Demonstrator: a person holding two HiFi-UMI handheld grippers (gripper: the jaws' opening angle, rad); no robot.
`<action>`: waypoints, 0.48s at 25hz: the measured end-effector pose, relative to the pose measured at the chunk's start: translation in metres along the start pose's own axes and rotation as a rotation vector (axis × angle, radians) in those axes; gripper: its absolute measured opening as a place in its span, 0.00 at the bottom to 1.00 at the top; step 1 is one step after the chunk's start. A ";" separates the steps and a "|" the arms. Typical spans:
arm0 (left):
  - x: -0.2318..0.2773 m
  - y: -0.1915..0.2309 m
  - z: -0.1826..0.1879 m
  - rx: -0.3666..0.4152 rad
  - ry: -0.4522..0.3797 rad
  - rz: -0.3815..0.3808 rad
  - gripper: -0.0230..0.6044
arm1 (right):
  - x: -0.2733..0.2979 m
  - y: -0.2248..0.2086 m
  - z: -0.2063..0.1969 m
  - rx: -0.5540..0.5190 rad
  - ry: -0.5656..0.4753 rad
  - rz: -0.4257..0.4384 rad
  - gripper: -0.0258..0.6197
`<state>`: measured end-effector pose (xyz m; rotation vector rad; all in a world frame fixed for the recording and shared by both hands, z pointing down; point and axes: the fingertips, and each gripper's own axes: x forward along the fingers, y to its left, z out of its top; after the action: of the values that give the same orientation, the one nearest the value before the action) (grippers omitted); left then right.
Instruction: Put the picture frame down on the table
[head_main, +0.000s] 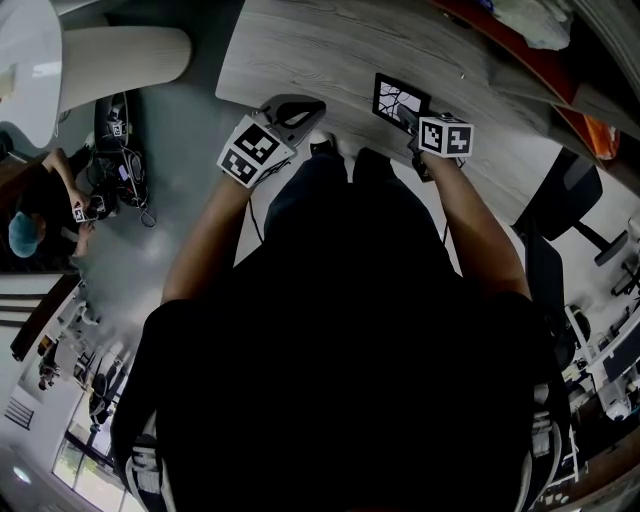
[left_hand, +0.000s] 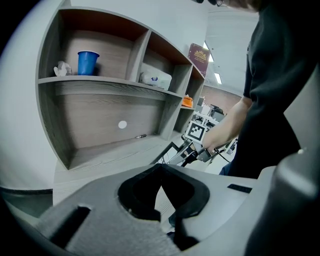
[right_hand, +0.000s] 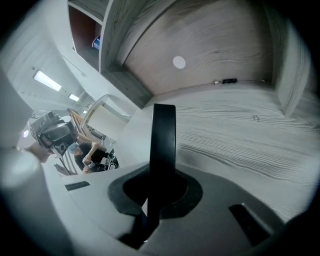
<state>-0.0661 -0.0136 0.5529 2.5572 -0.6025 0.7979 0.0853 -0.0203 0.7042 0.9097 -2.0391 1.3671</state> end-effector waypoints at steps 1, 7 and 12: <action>0.001 -0.001 -0.001 -0.002 0.000 -0.002 0.06 | 0.001 -0.001 -0.001 0.010 0.004 0.005 0.07; 0.004 -0.002 -0.004 -0.006 0.007 -0.012 0.06 | 0.003 -0.008 -0.001 0.091 0.006 0.015 0.07; 0.004 -0.002 -0.004 -0.013 0.014 -0.018 0.06 | 0.005 -0.017 -0.003 0.182 0.007 0.024 0.08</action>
<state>-0.0639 -0.0107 0.5574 2.5401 -0.5775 0.8023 0.0957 -0.0231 0.7188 0.9574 -1.9497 1.5868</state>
